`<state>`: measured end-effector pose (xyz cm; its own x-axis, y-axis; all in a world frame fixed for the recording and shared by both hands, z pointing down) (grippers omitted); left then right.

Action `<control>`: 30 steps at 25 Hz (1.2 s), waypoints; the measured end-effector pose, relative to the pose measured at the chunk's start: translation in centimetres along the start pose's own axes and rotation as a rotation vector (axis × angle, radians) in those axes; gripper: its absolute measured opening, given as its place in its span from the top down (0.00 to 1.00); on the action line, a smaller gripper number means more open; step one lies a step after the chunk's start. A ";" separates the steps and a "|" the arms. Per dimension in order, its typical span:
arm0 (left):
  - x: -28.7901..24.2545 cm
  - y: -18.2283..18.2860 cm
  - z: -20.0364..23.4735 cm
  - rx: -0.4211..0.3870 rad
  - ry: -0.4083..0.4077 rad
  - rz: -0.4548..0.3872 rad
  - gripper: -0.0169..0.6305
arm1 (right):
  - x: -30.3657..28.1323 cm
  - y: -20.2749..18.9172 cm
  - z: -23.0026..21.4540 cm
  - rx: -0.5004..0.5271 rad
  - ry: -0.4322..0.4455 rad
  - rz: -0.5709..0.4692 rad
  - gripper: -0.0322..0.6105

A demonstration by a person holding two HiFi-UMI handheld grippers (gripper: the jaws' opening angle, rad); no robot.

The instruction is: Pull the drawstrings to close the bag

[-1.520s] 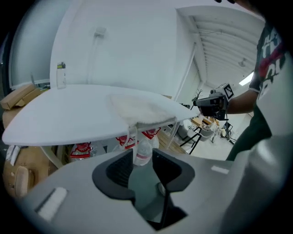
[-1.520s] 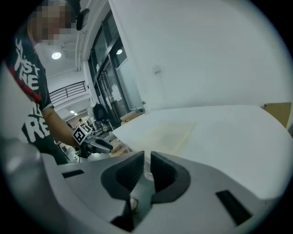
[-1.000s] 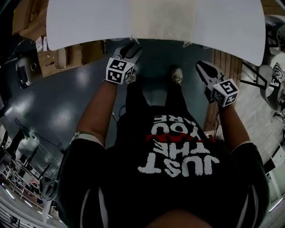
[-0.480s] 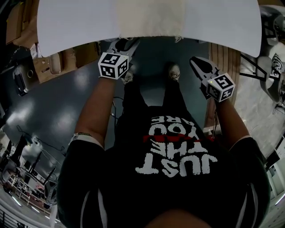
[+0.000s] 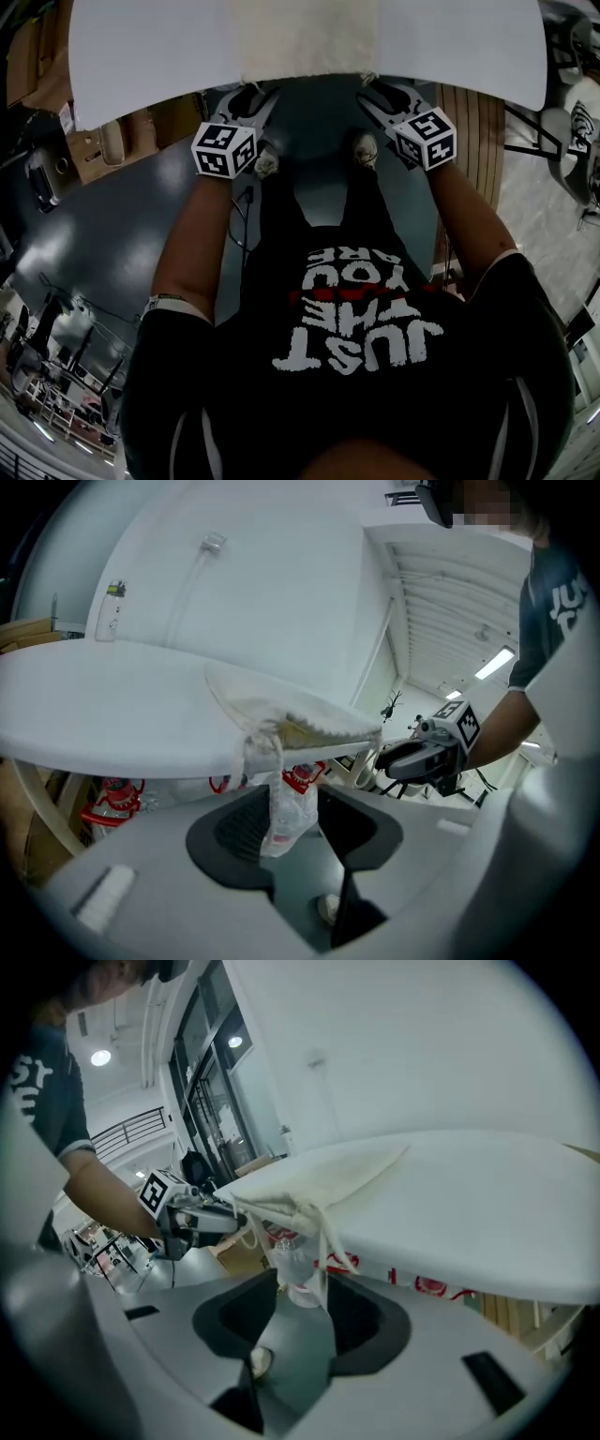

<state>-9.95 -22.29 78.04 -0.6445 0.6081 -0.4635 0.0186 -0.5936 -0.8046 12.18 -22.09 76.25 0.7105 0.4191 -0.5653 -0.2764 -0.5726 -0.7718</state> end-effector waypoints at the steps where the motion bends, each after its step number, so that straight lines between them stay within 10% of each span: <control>1: 0.0 0.0 0.0 -0.001 -0.001 0.000 0.74 | -0.3 0.0 -0.1 0.005 -0.009 -0.001 0.73; 26: -0.3 0.0 -0.2 0.090 -0.028 -0.044 0.74 | -1.3 3.3 1.7 -0.551 0.184 -0.443 0.73; 30: 0.3 0.7 -0.7 0.143 -0.054 -0.096 0.85 | 0.2 4.5 2.8 -0.580 0.279 -0.491 0.86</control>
<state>-9.58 -22.17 77.04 -0.6781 0.6386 -0.3637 -0.1513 -0.6055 -0.7813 9.27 -22.59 71.88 0.8200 0.5703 -0.0487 0.4342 -0.6752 -0.5963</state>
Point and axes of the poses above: the fingertips, and each gripper's own axes: x backward along the fingers, z to its left, y out of its top, the point moved 4 cm from there along x, backward along the fingers, and after that the axes turned 3 degrees about -z, right-handed, at the moved point
